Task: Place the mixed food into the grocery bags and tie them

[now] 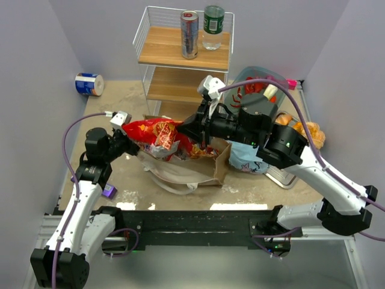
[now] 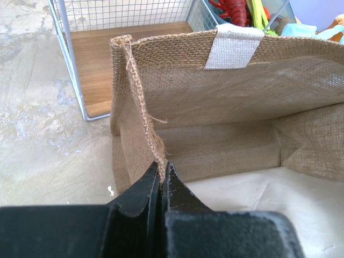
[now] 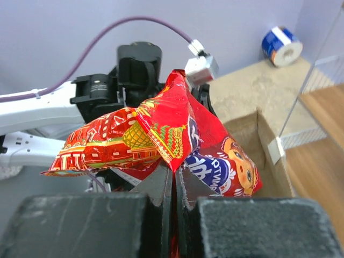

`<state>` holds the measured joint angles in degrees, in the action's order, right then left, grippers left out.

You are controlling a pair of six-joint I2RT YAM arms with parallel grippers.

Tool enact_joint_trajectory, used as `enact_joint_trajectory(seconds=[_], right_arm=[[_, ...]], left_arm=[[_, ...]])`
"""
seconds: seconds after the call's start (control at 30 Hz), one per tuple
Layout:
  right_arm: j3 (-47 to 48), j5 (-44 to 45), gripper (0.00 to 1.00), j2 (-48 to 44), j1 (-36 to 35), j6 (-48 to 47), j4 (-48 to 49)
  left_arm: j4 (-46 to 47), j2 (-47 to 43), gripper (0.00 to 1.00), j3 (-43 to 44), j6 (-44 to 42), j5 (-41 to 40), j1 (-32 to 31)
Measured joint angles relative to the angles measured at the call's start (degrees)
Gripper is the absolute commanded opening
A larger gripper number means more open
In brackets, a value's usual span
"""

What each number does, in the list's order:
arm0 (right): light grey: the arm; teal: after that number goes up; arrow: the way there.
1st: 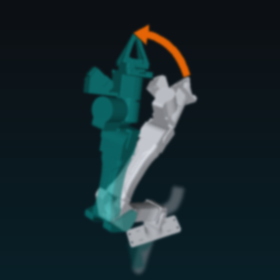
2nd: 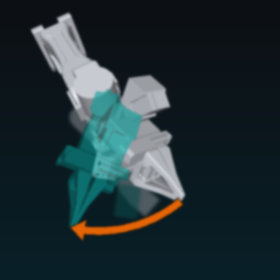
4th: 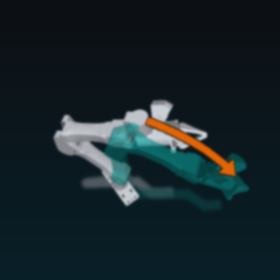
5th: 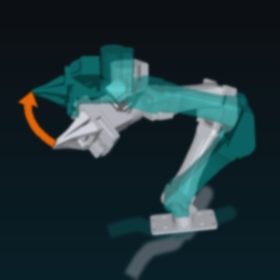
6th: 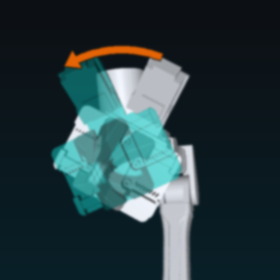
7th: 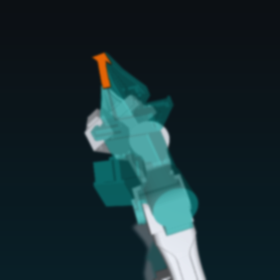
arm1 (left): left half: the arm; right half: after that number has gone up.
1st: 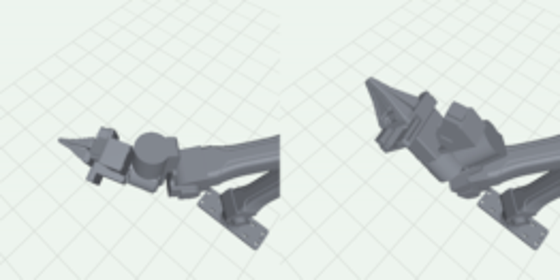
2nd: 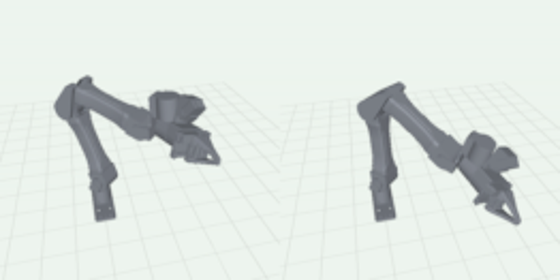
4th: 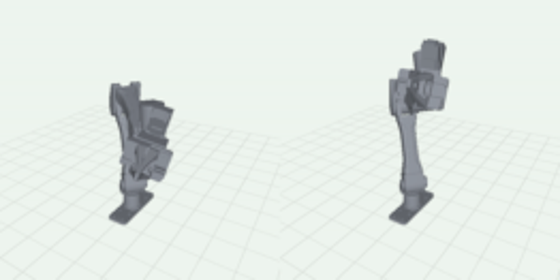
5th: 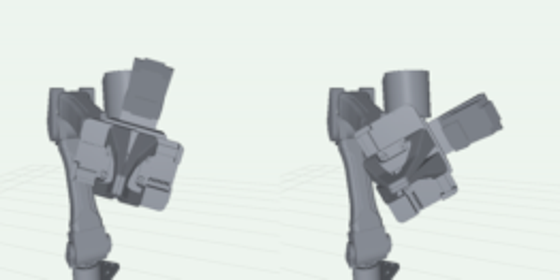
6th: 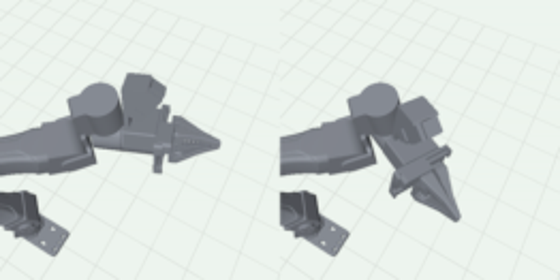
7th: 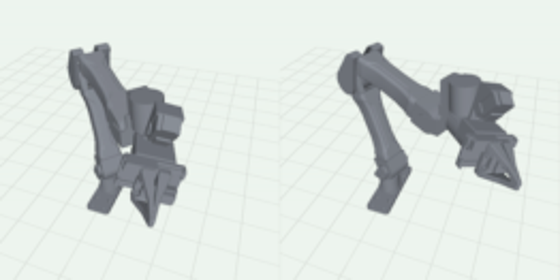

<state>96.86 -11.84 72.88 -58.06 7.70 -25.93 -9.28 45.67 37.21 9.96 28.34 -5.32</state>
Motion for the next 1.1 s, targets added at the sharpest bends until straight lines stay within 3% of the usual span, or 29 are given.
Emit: enact_joint_trajectory(seconds=[0.17,0.33,0.67,0.87,1.1], right_arm=[[-7.98,6.08,0.0,-1.14,-0.04,6.08,1.75],[-14.8,15.17,0.0,-2.19,-0.02,10.62,-2.38],[-16.09,30.03,0.0,-3.67,0.24,12.46,-12.46],[-16.06,30.77,0.0,-0.13,0.26,12.83,-11.28],[-16.06,22.45,0.0,11.54,0.35,12.57,-3.04]], left_arm=[[-0.04,-0.2,0.0,0.0,-0.02,-0.04,0.0],[-0.22,-0.52,0.0,-0.02,0.0,-0.22,0.0],[-0.22,-0.61,0.0,-0.04,0.0,0.07,0.0],[-0.15,-0.68,0.0,-0.11,-0.02,1.51,0.0],[0.02,-1.16,0.0,-0.44,-0.04,3.08,0.0]])
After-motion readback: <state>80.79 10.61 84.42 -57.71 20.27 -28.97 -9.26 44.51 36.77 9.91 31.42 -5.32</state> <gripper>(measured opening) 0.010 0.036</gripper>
